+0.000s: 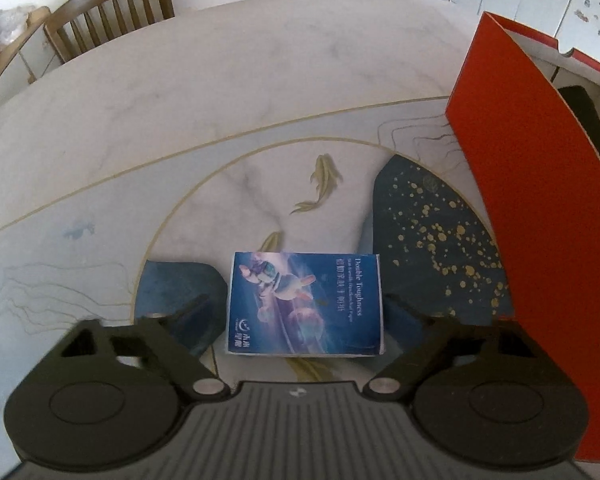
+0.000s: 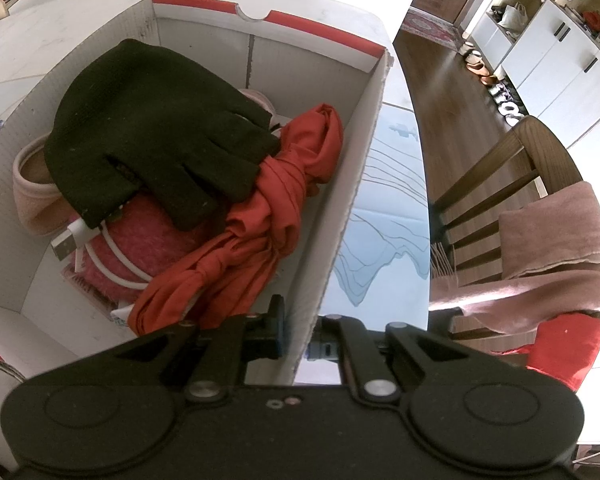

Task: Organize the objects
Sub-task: 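Return the left gripper to the table and grasp the blue booklet, then carry the blue booklet with the left gripper into the box and release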

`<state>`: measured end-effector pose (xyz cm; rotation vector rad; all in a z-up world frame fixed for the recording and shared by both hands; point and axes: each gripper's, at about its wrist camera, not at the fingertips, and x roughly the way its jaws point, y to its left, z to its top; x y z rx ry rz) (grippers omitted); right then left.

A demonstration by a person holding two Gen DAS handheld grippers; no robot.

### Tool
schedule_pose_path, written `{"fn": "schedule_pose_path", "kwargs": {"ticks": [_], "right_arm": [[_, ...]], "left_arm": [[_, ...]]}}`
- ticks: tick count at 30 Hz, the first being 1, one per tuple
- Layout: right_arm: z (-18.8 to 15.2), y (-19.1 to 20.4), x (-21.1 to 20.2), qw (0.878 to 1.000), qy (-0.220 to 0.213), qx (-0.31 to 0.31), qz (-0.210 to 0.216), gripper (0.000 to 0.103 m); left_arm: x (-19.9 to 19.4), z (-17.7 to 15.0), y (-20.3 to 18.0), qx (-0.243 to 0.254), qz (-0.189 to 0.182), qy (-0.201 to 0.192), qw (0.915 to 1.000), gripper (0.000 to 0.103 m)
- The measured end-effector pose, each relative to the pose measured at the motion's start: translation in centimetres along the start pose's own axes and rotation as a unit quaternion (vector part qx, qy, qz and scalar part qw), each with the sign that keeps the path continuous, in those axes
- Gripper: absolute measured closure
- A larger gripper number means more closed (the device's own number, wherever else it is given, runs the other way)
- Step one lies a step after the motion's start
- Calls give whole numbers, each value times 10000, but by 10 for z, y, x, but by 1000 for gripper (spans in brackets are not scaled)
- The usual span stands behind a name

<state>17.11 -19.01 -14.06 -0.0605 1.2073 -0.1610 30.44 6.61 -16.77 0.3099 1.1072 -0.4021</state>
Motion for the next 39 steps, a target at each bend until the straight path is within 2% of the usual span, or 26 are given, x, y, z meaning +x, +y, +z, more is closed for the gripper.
{"fn": "schedule_pose_path", "kwargs": {"ticks": [1, 13, 21, 30, 39], "right_arm": [[0, 0, 0, 10000, 0, 0, -1, 96], [1, 1, 1, 10000, -10, 4, 1, 97], [1, 1, 0, 10000, -28, 49, 10, 97], [-1, 0, -2, 9999, -69, 88, 28, 97], [-2, 1, -8, 9998, -161, 69, 71, 97]], "left_arm": [[-1, 0, 0, -19, 5, -2, 10000, 27], [-24, -4, 2, -242, -168, -212, 9993, 27], [-76, -7, -6, -327, -578, -564, 9962, 27], [-132, -6, -37, -124, -1161, -1052, 9876, 27], [-143, 8, -90, 543, -1501, -1226, 9795, 27]]}}
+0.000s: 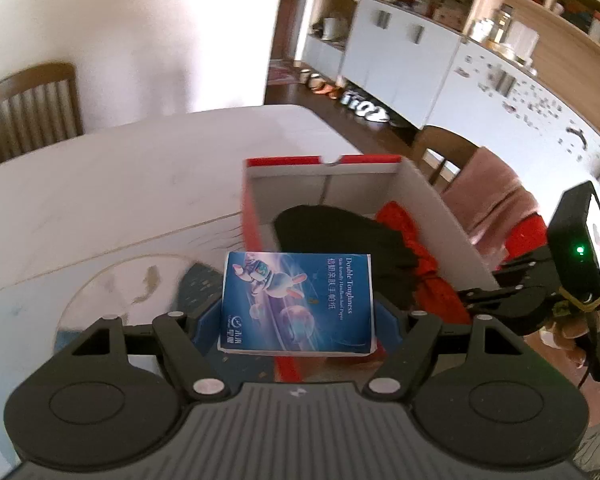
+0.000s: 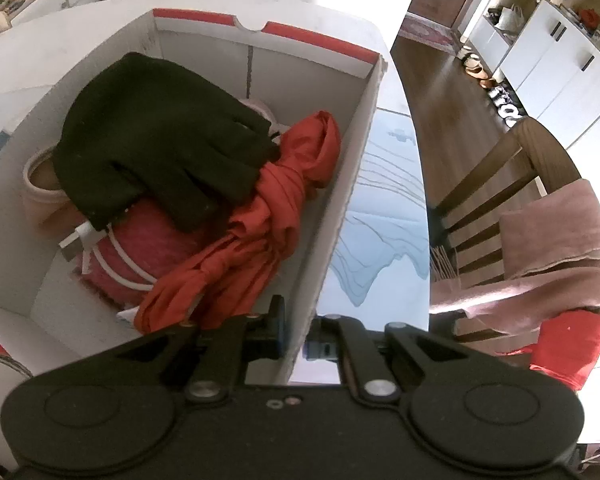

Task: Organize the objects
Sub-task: 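Carry the blue booklet with the left gripper into the box and release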

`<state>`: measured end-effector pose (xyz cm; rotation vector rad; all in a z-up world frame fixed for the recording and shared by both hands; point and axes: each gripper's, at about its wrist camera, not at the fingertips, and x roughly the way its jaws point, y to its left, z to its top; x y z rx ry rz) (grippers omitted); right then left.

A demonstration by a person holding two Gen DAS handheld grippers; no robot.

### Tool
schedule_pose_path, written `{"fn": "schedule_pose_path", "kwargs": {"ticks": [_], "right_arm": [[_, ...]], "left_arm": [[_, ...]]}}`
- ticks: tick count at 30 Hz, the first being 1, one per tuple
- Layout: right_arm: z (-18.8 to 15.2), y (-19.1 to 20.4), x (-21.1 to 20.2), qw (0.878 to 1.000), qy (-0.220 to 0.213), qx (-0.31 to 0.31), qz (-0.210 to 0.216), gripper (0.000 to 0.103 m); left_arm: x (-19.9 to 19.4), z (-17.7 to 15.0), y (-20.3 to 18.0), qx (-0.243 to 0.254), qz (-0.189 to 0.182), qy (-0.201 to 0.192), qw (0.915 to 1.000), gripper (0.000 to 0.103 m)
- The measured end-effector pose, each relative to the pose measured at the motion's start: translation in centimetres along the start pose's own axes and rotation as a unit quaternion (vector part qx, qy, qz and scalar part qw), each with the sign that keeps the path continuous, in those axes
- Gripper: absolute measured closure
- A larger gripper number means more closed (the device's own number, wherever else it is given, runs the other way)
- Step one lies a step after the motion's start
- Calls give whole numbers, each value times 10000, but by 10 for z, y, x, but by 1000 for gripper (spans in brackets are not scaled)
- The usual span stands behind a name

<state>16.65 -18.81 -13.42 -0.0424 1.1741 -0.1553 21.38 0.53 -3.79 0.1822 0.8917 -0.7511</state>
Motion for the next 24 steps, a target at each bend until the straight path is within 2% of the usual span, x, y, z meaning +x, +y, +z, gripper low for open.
{"fn": "schedule_pose_path", "kwargs": {"ticks": [14, 24], "right_arm": [[0, -1, 0, 10000, -6, 54, -4, 97], [-1, -2, 0, 9999, -3, 100, 3, 97]], "left_arm": [[51, 29, -49, 855, -112, 284, 9959, 27], [85, 35, -64, 1169, -69, 465, 9920, 27]]}}
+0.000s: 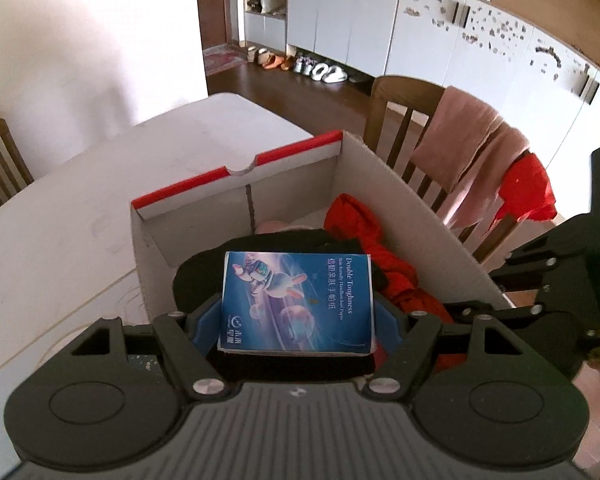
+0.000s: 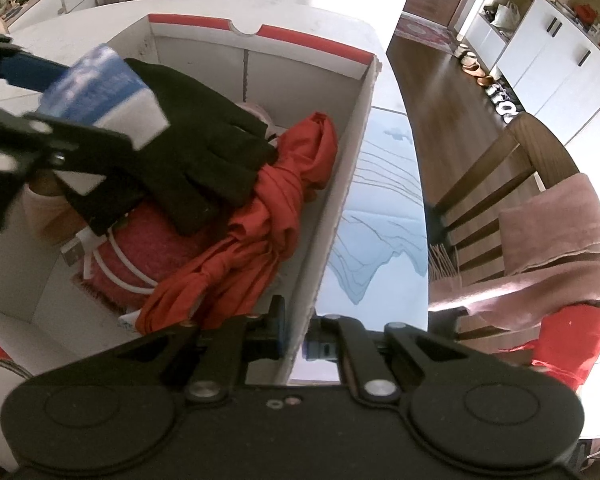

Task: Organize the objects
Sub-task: 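Carry the blue booklet with the left gripper into the box and release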

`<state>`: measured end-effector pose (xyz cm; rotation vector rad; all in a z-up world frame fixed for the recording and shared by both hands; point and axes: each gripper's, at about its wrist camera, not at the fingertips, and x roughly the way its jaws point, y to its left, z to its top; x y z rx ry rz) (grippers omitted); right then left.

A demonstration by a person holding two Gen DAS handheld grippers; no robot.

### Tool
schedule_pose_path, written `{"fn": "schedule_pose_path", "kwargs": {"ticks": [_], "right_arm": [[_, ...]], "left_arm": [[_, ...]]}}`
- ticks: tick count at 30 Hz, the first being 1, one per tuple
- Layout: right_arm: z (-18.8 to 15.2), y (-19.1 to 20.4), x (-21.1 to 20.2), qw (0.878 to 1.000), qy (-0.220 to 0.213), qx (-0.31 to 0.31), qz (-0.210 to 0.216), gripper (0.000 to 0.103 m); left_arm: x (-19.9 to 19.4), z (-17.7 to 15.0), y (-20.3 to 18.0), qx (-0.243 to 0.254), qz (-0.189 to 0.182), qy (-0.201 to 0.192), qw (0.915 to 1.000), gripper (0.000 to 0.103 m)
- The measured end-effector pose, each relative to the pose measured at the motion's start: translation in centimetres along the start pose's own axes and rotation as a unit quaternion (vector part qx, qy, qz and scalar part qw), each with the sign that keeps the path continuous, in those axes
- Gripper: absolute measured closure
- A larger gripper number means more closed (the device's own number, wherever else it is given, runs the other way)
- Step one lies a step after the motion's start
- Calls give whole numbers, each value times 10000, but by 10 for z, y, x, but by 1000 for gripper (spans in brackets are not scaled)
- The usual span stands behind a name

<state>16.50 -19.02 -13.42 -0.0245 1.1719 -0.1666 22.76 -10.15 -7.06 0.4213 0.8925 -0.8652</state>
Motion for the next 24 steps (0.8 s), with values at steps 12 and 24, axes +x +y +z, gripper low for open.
{"fn": "schedule_pose_path", "kwargs": {"ticks": [12, 24], "right_arm": [[-1, -1, 2, 10000, 20, 27, 6, 97], [-1, -2, 1, 10000, -14, -5, 51, 97]], "left_arm": [[22, -1, 2, 77, -46, 236, 9997, 26], [14, -12, 16, -336, -179, 131, 9992, 23]]}}
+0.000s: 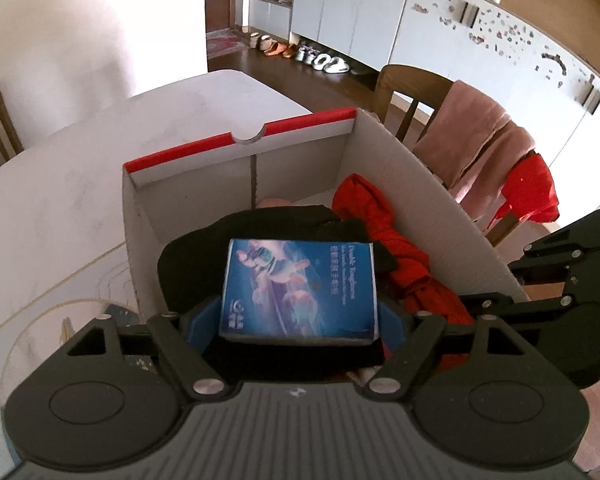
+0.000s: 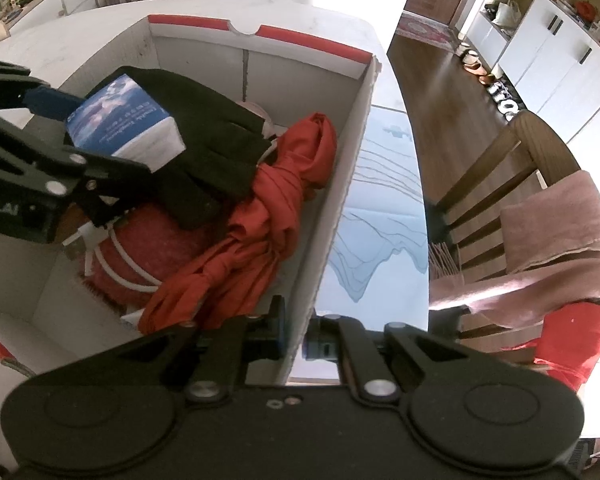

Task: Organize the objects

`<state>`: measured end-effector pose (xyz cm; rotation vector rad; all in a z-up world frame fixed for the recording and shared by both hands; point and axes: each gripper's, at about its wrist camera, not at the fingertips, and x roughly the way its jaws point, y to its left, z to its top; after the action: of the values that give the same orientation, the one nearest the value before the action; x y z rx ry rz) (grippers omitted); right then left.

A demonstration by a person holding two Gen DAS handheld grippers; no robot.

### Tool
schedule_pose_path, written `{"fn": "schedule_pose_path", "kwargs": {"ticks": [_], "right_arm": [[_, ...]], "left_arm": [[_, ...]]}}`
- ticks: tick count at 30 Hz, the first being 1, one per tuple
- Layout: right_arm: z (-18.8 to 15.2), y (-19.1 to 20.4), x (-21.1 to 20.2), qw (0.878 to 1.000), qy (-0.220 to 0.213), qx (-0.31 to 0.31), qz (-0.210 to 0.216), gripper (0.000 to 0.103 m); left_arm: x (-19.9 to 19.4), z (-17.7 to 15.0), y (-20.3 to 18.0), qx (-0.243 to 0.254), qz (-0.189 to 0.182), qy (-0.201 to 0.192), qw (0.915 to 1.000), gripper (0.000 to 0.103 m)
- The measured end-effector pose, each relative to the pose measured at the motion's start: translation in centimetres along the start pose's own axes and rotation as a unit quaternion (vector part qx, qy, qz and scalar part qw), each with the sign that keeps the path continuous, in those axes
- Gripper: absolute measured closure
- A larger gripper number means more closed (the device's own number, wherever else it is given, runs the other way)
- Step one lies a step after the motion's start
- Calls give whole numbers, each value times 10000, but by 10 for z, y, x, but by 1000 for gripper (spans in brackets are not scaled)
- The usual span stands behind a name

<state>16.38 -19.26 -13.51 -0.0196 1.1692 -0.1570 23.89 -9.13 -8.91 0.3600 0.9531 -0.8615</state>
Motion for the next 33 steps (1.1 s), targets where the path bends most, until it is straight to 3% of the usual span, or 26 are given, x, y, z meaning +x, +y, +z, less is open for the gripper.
{"fn": "schedule_pose_path", "kwargs": {"ticks": [10, 22, 33], "right_arm": [[-5, -2, -15, 9997, -142, -172, 93, 96], [-18, -11, -58, 9978, -530, -280, 298, 96], [-29, -11, -103, 9933, -1067, 314, 317, 92]], "left_arm": [[-29, -15, 6, -382, 103, -215, 9990, 23], [-84, -39, -1, -800, 332, -782, 9932, 23], [-119, -57, -5, -788, 107, -1091, 9909, 19]]}}
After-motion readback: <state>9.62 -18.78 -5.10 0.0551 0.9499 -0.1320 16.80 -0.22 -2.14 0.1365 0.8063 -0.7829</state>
